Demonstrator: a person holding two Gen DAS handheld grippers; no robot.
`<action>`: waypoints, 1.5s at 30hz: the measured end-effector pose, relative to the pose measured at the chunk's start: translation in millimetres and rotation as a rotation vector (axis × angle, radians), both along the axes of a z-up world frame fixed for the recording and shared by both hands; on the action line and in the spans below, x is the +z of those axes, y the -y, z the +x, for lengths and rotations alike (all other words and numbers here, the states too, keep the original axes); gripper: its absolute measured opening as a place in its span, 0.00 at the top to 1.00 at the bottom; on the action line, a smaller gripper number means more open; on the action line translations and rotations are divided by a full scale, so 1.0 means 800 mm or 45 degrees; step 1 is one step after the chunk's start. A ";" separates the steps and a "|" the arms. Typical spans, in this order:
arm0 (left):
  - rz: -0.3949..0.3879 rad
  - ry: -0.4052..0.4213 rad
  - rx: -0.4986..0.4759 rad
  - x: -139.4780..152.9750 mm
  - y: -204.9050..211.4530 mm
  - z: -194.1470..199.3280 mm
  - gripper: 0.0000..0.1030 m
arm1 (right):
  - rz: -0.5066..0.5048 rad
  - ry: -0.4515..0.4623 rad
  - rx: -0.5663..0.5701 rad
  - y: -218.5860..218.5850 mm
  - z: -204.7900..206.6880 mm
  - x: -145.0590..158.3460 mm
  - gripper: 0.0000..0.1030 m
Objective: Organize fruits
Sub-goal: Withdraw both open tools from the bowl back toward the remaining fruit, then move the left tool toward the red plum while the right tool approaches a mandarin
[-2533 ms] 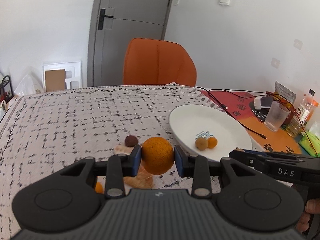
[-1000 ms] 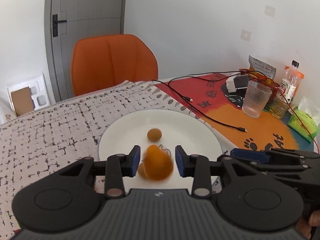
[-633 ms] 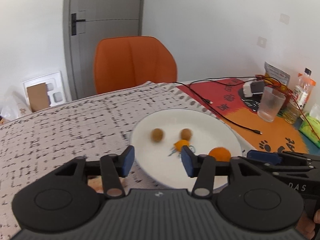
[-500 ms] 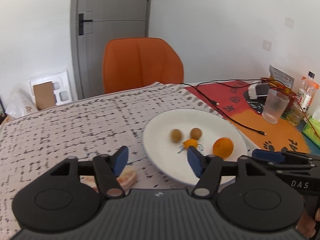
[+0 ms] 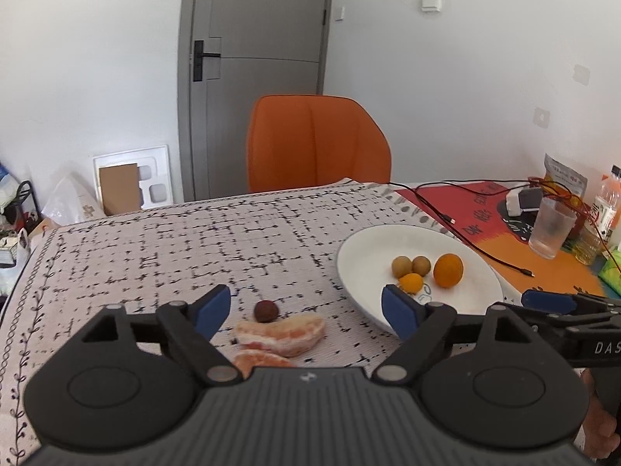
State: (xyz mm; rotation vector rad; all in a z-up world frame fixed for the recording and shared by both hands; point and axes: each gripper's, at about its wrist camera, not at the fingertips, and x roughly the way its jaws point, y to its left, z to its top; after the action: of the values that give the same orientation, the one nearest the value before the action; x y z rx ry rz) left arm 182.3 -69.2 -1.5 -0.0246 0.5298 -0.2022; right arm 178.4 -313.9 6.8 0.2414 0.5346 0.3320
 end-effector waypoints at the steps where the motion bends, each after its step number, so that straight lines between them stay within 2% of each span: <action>1: -0.004 0.002 0.007 0.000 -0.005 -0.003 0.19 | -0.004 -0.001 0.006 -0.003 0.000 0.001 0.00; 36: -0.089 0.003 0.219 -0.020 -0.118 -0.052 0.16 | -0.042 -0.005 0.213 -0.096 -0.007 0.005 0.01; 38: -0.100 -0.004 0.226 -0.024 -0.123 -0.052 0.16 | -0.046 0.004 0.228 -0.101 -0.007 0.004 0.03; 45: -0.135 -0.031 0.253 -0.041 -0.139 -0.053 0.19 | -0.068 -0.033 0.293 -0.120 0.001 -0.005 0.24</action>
State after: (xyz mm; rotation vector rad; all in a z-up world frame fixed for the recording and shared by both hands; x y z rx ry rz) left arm 140.1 42.4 -34.6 -0.1821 0.5368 -0.0353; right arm 179.5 -217.5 2.8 0.1327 0.5974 0.5382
